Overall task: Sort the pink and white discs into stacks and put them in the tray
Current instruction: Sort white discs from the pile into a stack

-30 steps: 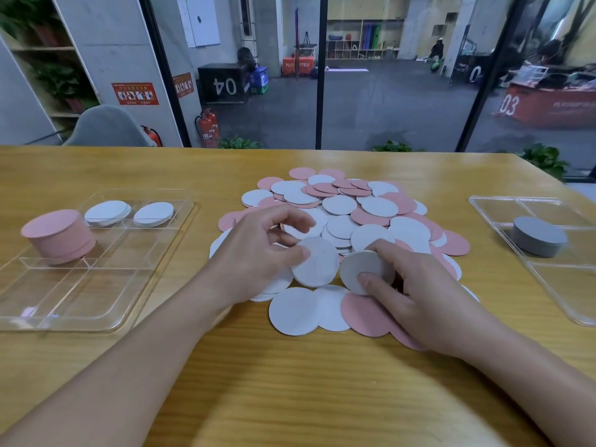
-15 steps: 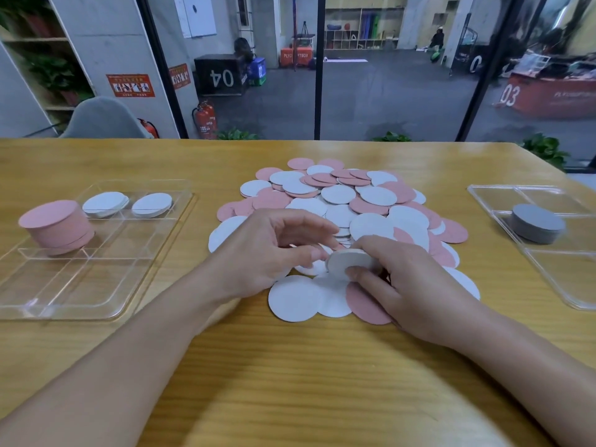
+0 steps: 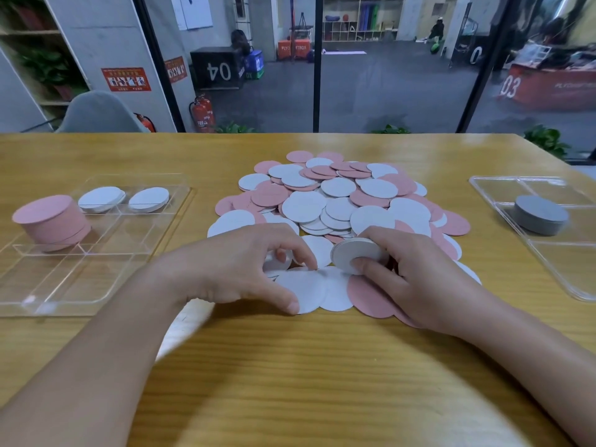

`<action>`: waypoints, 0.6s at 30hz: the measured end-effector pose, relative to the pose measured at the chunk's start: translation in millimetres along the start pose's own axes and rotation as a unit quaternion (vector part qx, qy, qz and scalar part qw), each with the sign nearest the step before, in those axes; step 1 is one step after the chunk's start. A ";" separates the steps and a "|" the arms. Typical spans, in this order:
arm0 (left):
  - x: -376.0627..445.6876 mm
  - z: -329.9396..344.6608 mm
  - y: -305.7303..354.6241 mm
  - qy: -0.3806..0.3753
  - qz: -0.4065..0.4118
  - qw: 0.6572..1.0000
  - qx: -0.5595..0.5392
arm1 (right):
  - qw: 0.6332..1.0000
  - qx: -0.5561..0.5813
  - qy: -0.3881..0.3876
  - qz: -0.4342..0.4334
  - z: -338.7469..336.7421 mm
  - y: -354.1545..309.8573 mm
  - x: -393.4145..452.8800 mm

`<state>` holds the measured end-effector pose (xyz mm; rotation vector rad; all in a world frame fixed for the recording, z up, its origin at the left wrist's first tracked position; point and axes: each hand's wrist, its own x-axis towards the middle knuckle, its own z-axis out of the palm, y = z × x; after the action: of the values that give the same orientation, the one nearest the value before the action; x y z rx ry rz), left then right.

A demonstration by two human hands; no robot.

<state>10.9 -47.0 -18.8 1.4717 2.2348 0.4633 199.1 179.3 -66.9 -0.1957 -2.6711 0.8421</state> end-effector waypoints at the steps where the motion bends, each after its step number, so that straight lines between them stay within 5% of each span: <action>1: 1.4 2.0 0.8 0.004 0.002 1.000 -0.003 | 1.000 0.001 0.000 -0.001 0.1 -0.1 -0.1; 10: 20.8 24.7 -0.9 0.138 0.025 0.984 -0.105 | 1.000 -0.003 0.023 0.012 -5.1 3.6 0.0; 18: 28.9 21.3 -9.2 0.259 0.047 0.931 -0.254 | 1.000 -0.005 0.020 0.017 -6.3 4.7 -0.4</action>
<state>4.7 -23.0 -46.3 1.2713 2.1565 1.4859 201.8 186.4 -64.9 -0.2576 -2.6422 0.8269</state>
